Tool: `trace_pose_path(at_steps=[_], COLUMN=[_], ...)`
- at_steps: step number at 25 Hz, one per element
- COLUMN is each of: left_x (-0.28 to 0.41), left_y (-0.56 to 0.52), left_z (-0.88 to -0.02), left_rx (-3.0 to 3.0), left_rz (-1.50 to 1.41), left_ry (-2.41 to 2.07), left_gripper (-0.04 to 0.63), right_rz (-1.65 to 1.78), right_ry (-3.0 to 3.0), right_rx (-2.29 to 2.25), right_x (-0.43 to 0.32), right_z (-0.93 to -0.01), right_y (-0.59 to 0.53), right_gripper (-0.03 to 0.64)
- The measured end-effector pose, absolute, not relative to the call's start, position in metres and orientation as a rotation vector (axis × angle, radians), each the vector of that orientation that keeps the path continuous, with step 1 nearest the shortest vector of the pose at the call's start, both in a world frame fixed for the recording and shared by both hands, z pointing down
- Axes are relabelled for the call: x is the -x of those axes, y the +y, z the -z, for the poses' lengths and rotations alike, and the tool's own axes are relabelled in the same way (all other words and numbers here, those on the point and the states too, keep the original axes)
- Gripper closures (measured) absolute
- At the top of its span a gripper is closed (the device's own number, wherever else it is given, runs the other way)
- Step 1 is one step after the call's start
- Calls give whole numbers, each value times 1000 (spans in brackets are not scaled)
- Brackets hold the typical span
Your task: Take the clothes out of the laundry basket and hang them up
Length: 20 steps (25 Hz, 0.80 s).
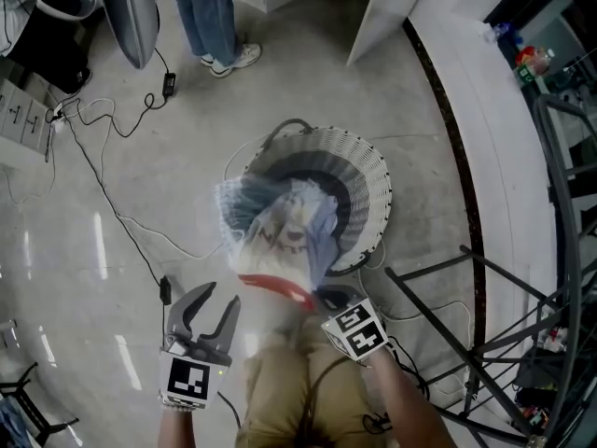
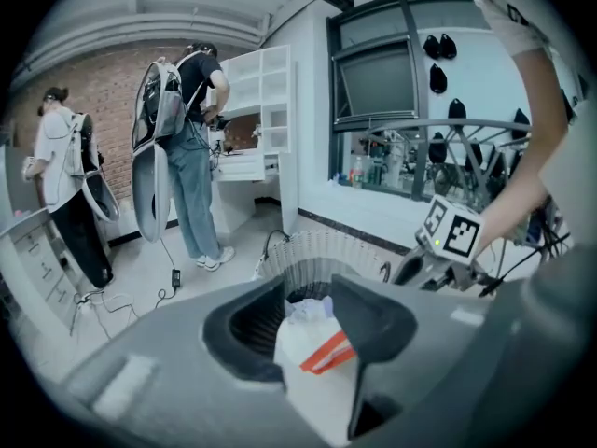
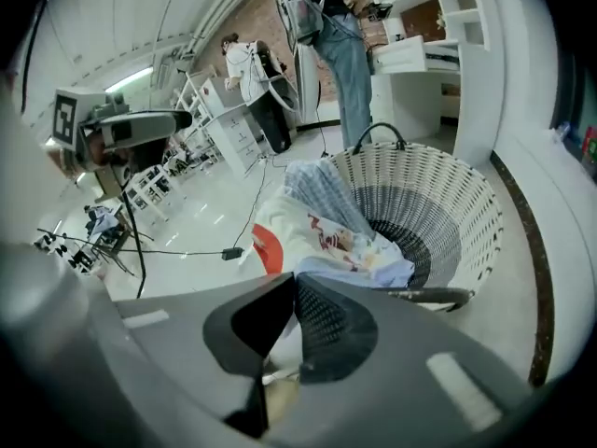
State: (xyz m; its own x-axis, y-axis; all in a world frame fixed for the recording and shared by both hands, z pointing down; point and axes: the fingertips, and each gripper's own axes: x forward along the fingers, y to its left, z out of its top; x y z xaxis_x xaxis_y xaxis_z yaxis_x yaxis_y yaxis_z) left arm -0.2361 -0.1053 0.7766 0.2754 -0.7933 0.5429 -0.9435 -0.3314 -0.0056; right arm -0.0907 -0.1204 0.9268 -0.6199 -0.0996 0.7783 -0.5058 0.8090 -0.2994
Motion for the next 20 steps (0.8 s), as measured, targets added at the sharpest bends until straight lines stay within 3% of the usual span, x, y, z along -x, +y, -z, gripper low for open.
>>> trace_pose_path(at_steps=[20], left_x=[186], left_y=[-118], left_z=[-609], left_rx=[-2430], left_rz=[-837], left_ry=[-1505], left_gripper=[412], right_rz=[-854], right_ry=[-2589], right_rx=[-744], right_x=[82], right_z=[-610], right_y=[-194], right_gripper=[609])
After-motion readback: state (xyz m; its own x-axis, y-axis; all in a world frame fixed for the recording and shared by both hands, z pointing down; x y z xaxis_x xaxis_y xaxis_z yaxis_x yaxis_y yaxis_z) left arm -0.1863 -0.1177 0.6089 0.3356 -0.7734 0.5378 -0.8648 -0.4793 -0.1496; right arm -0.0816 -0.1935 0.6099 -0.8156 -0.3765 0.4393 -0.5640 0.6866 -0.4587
